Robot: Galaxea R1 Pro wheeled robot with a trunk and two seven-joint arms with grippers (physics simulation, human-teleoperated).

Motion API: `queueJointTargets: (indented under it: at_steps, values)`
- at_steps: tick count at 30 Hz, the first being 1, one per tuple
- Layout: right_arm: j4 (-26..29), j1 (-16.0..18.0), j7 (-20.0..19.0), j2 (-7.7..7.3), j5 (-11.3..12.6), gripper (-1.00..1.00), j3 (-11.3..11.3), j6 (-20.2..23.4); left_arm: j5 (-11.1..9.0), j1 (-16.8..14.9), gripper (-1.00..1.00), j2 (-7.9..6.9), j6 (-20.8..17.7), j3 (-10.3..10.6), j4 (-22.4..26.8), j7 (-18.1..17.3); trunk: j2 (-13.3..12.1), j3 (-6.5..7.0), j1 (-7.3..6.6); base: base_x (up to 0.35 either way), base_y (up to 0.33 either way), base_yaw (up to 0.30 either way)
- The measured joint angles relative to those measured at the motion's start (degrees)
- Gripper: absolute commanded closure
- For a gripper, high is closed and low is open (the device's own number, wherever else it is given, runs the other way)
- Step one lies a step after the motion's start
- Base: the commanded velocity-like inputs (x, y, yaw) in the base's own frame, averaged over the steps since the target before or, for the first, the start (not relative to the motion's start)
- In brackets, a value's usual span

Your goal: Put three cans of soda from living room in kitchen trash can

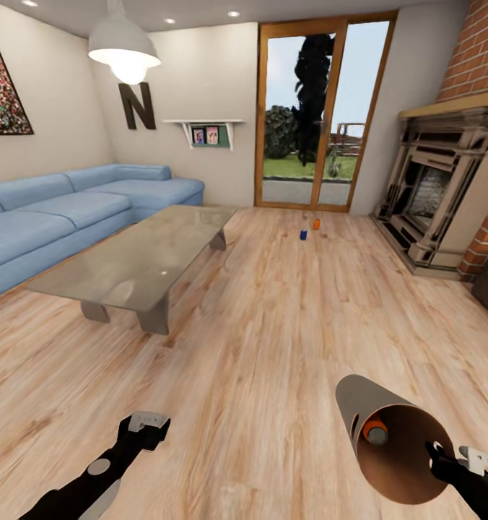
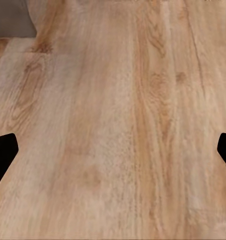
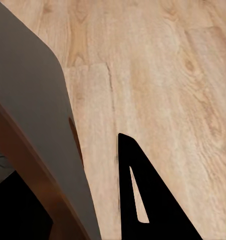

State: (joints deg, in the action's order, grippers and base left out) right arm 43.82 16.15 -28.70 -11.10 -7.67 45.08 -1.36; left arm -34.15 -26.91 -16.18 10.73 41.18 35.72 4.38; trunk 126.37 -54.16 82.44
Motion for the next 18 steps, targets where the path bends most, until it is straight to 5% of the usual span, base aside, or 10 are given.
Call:
queueJointTargets:
  at_steps: [18]
  values:
    - [-1.08,0.0,0.0,0.03,0.87,1.0,0.01,-0.1,0.01,0.0,-1.0,0.18,0.0,0.0,-0.07,0.0,0.0,-1.53,0.0,0.238,-0.187,-0.098]
